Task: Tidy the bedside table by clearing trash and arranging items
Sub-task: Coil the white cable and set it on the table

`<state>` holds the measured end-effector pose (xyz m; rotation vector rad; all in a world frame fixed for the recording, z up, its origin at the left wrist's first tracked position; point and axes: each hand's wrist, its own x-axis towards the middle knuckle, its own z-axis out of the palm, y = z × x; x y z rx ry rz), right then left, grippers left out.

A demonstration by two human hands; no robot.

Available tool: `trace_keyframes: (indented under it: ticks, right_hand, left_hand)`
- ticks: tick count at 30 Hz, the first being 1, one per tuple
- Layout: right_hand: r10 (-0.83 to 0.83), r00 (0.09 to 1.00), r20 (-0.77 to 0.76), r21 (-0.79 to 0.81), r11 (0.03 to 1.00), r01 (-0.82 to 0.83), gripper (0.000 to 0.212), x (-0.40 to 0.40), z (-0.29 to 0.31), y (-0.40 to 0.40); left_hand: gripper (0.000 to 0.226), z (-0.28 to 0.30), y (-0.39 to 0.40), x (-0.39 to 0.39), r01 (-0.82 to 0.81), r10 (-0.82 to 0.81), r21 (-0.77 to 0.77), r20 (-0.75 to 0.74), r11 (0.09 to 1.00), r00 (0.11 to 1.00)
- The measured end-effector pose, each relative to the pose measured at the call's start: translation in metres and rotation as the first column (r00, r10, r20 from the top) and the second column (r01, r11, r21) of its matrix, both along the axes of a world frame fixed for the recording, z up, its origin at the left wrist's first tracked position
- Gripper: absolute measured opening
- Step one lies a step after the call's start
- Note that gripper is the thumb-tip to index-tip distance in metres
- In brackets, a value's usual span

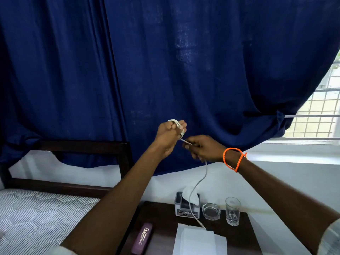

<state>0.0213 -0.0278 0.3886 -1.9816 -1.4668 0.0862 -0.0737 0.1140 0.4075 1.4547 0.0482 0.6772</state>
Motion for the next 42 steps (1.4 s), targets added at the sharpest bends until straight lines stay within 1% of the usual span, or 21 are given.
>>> trace_keyframes:
  ticks: [2, 4, 6, 7, 8, 10, 11, 13, 16, 18, 20, 22, 23, 25, 28, 30, 33, 35, 37, 40, 42]
  right_hand:
    - [-0.017, 0.995, 0.093, -0.035, 0.999, 0.020, 0.021, 0.002, 0.006, -0.003]
    - [-0.039, 0.985, 0.171, -0.043, 0.998, 0.047, 0.016, 0.005, 0.012, -0.008]
    - [-0.040, 0.981, 0.190, -0.041, 0.998, 0.048, 0.012, 0.008, 0.017, -0.013]
    - [-0.036, 0.980, 0.195, -0.037, 0.998, 0.044, 0.010, 0.009, 0.020, -0.015]
    - [-0.036, 0.978, 0.204, -0.032, 0.999, 0.043, 0.009, 0.011, 0.023, -0.017]
    - [-0.036, 0.974, 0.225, -0.020, 0.999, 0.042, 0.009, 0.014, 0.028, -0.019]
    - [-0.035, 0.971, 0.235, -0.017, 0.999, 0.040, 0.010, 0.016, 0.031, -0.021]
    - [-0.041, 0.965, 0.259, -0.008, 0.999, 0.045, 0.009, 0.019, 0.036, -0.023]
    - [-0.054, 0.959, 0.279, 0.003, 0.998, 0.056, 0.011, 0.020, 0.045, -0.026]
    - [-0.054, 0.959, 0.278, 0.000, 0.998, 0.056, 0.012, 0.021, 0.051, -0.026]
    - [-0.042, 0.959, 0.280, 0.002, 0.999, 0.043, 0.011, 0.019, 0.057, -0.025]
    - [-0.034, 0.953, 0.301, 0.012, 0.999, 0.031, 0.011, 0.017, 0.062, -0.023]
    - [-0.031, 0.949, 0.313, 0.022, 0.999, 0.026, 0.011, 0.017, 0.064, -0.021]
    - [-0.033, 0.945, 0.326, 0.055, 0.998, 0.016, 0.011, 0.016, 0.067, -0.017]
    - [-0.043, 0.946, 0.322, 0.110, 0.994, 0.008, 0.011, 0.017, 0.066, -0.010]
    - [-0.052, 0.950, 0.308, 0.135, 0.991, 0.011, 0.011, 0.017, 0.063, -0.009]
    - [-0.063, 0.957, 0.283, 0.170, 0.985, 0.015, 0.011, 0.017, 0.059, -0.009]
    - [-0.054, 0.976, 0.210, 0.198, 0.980, 0.012, 0.011, 0.016, 0.054, -0.010]
    - [-0.041, 0.991, 0.125, 0.206, 0.978, 0.015, 0.012, 0.015, 0.045, -0.010]
    - [-0.026, 0.998, 0.051, 0.214, 0.977, 0.014, 0.013, 0.011, 0.030, -0.007]
    - [-0.026, 0.999, 0.027, 0.218, 0.976, 0.019, 0.015, 0.005, 0.022, -0.007]
  left_hand:
    - [0.027, -0.009, 0.002, 0.004, -0.085, 0.093, 0.117, -0.065, 0.989, 0.994]
    - [0.015, -0.015, 0.006, 0.006, -0.102, 0.139, 0.262, -0.127, 0.960, 0.982]
    - [0.013, -0.019, 0.012, 0.006, -0.100, 0.182, 0.393, -0.178, 0.914, 0.967]
    - [0.006, -0.020, 0.015, 0.004, -0.089, 0.195, 0.441, -0.201, 0.893, 0.960]
    - [0.010, -0.022, 0.018, 0.003, -0.067, 0.196, 0.479, -0.225, 0.875, 0.954]
    - [0.029, -0.027, 0.024, 0.001, -0.017, 0.183, 0.528, -0.265, 0.849, 0.947]
    - [0.034, -0.029, 0.027, -0.001, -0.001, 0.185, 0.542, -0.284, 0.840, 0.941]
    - [0.040, -0.033, 0.032, -0.004, 0.032, 0.173, 0.546, -0.319, 0.837, 0.932]
    - [0.047, -0.036, 0.035, -0.013, 0.082, 0.132, 0.512, -0.369, 0.855, 0.920]
    - [0.039, -0.038, 0.038, -0.016, 0.117, 0.110, 0.524, -0.383, 0.844, 0.917]
    - [0.019, -0.040, 0.042, -0.019, 0.166, 0.066, 0.530, -0.392, 0.832, 0.918]
    - [0.008, -0.044, 0.045, -0.021, 0.211, 0.029, 0.500, -0.429, 0.840, 0.903]
    - [0.007, -0.046, 0.045, -0.023, 0.236, 0.006, 0.477, -0.453, 0.847, 0.891]
    - [0.015, -0.048, 0.041, -0.029, 0.320, -0.084, 0.401, -0.505, 0.858, 0.859]
    - [0.036, -0.047, 0.031, -0.039, 0.483, -0.298, 0.251, -0.531, 0.839, 0.794]
    - [0.041, -0.044, 0.024, -0.046, 0.558, -0.416, 0.169, -0.504, 0.812, 0.757]
    - [0.044, -0.036, 0.015, -0.053, 0.609, -0.523, 0.098, -0.416, 0.787, 0.744]
    - [0.046, -0.030, 0.012, -0.057, 0.654, -0.608, 0.047, -0.323, 0.755, 0.725]
    - [0.049, -0.026, 0.011, -0.060, 0.687, -0.678, -0.025, -0.190, 0.726, 0.710]
    - [0.055, -0.023, 0.009, -0.059, 0.679, -0.683, -0.092, -0.015, 0.728, 0.730]
    - [0.047, -0.022, 0.007, -0.054, 0.644, -0.639, -0.118, 0.086, 0.756, 0.765]
